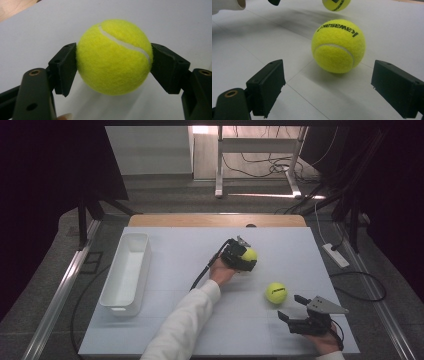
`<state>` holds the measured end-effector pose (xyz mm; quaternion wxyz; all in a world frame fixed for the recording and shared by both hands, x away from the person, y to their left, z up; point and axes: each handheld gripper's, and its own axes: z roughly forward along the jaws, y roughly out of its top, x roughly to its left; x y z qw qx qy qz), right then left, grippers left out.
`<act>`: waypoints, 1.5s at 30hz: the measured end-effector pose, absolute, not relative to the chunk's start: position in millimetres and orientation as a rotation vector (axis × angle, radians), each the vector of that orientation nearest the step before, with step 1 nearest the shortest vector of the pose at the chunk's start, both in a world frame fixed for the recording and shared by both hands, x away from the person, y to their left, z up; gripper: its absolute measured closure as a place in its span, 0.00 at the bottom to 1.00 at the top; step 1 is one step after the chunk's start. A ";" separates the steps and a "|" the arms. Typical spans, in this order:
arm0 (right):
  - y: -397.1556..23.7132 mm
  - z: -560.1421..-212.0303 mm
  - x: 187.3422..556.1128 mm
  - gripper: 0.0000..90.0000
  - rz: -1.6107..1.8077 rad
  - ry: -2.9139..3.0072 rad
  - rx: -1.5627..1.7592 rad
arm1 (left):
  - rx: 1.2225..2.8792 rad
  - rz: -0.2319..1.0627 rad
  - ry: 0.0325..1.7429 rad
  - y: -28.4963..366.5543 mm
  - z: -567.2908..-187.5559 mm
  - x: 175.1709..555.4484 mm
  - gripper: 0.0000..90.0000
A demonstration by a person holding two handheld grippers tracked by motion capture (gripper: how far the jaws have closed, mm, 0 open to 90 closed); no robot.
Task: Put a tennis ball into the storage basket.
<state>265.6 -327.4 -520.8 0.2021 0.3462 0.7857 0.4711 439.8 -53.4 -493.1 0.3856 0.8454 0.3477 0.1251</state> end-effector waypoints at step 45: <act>-326.6 -520.3 265.3 0.13 1.310 2.185 0.961 | 2.104 0.324 0.836 -31.5 -470.6 414.9 0.30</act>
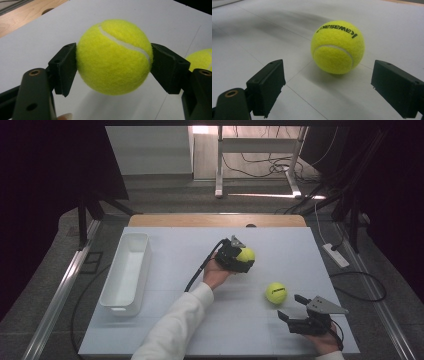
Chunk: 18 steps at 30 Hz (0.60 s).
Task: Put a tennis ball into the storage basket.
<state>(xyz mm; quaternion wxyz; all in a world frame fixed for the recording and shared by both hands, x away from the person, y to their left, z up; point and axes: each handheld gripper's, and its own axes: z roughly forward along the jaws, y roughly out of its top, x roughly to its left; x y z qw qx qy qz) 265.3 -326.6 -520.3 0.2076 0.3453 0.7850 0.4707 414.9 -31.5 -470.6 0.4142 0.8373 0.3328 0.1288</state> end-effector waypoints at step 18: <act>-325.7 -520.0 265.2 0.13 1.308 2.186 0.961 | 2.082 0.311 0.837 -11.0 -463.0 394.9 0.30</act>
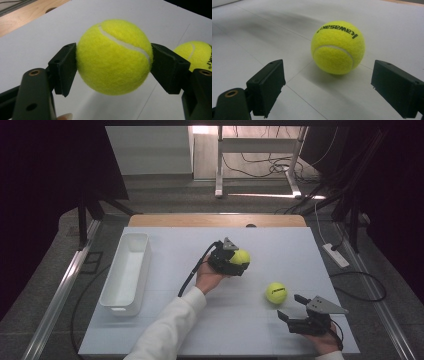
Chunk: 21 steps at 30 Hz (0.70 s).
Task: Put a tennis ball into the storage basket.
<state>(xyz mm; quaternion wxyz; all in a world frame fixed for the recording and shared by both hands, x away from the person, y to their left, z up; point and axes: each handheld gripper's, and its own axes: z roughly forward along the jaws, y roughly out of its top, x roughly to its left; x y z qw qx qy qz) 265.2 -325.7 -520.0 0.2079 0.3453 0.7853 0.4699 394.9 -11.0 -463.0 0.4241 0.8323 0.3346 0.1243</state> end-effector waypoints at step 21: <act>-325.8 -520.3 265.1 0.13 1.301 2.186 0.959 | 2.070 0.309 0.826 1.6 -456.6 380.6 0.30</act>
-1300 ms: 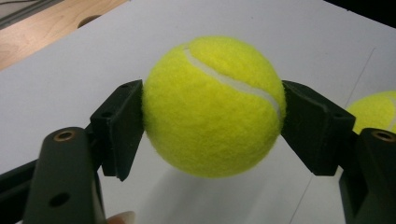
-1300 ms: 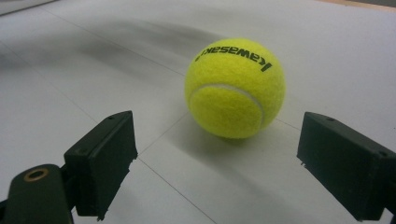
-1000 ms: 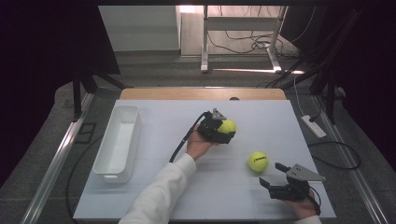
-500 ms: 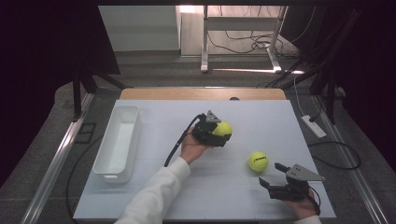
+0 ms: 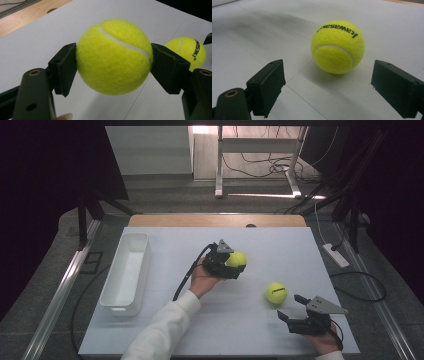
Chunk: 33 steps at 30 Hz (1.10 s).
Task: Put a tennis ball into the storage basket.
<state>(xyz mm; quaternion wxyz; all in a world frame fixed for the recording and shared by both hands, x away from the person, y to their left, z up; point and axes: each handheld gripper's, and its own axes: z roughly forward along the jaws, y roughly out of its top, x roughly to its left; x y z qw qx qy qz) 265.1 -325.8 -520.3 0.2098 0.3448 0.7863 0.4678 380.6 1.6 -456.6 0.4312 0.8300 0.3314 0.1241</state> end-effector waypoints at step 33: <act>-325.6 -520.6 265.0 0.13 1.298 2.184 0.959 | 2.020 0.339 0.840 24.0 -444.2 364.3 0.29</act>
